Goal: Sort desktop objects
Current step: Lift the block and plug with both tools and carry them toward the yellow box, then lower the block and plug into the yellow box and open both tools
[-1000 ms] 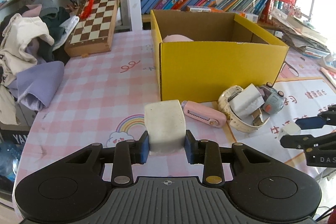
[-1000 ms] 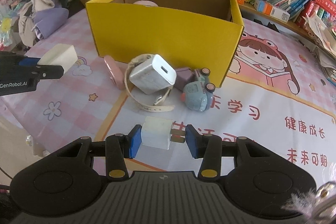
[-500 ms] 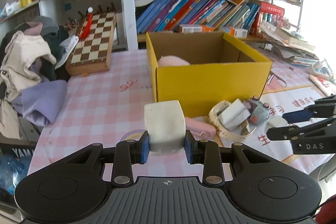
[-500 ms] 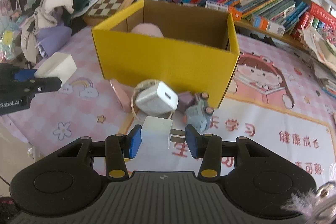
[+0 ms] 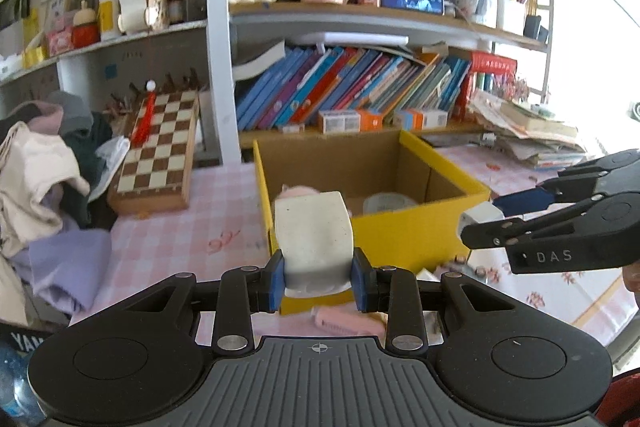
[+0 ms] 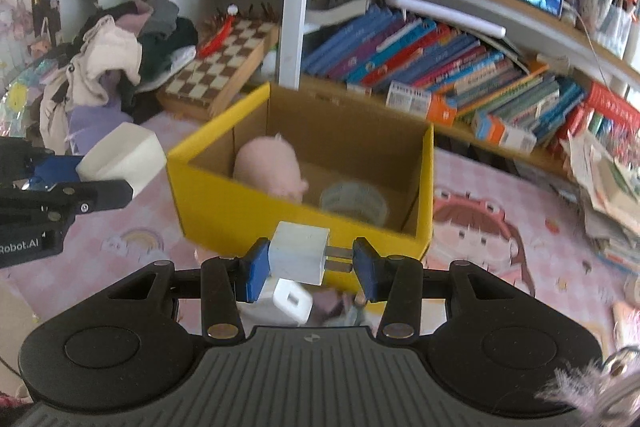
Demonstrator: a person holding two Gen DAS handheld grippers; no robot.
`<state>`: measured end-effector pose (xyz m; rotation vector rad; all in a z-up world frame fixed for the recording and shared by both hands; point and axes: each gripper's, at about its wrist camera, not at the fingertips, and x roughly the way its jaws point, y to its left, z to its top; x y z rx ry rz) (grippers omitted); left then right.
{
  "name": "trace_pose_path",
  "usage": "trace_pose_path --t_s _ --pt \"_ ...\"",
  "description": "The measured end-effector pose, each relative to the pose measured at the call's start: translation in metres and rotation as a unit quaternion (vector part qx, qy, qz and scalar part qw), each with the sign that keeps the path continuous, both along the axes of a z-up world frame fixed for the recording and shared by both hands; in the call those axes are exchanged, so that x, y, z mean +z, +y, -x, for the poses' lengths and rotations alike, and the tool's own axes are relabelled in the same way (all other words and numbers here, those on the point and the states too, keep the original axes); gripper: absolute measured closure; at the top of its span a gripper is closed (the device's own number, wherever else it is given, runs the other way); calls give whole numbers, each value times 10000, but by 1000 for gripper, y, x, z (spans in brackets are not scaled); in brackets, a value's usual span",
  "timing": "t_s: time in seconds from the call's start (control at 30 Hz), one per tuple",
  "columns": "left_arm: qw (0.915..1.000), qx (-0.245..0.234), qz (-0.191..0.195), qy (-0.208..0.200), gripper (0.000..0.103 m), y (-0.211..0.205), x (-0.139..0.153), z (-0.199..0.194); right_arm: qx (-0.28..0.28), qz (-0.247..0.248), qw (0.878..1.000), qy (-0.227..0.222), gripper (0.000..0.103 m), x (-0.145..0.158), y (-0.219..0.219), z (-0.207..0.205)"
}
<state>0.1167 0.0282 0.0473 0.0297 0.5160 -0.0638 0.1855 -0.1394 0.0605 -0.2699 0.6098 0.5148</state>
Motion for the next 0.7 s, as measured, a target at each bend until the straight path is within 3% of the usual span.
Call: trace_pose_path --t_s 0.27,0.7 --pt "9997 34 -95 -217 72 -8 11 -24 131 -10 9995 -277 60 15 -6 -33" --pt "9995 -84 -289 -104 72 -28 13 -72 497 -69 9981 -360 60 18 -9 -86"
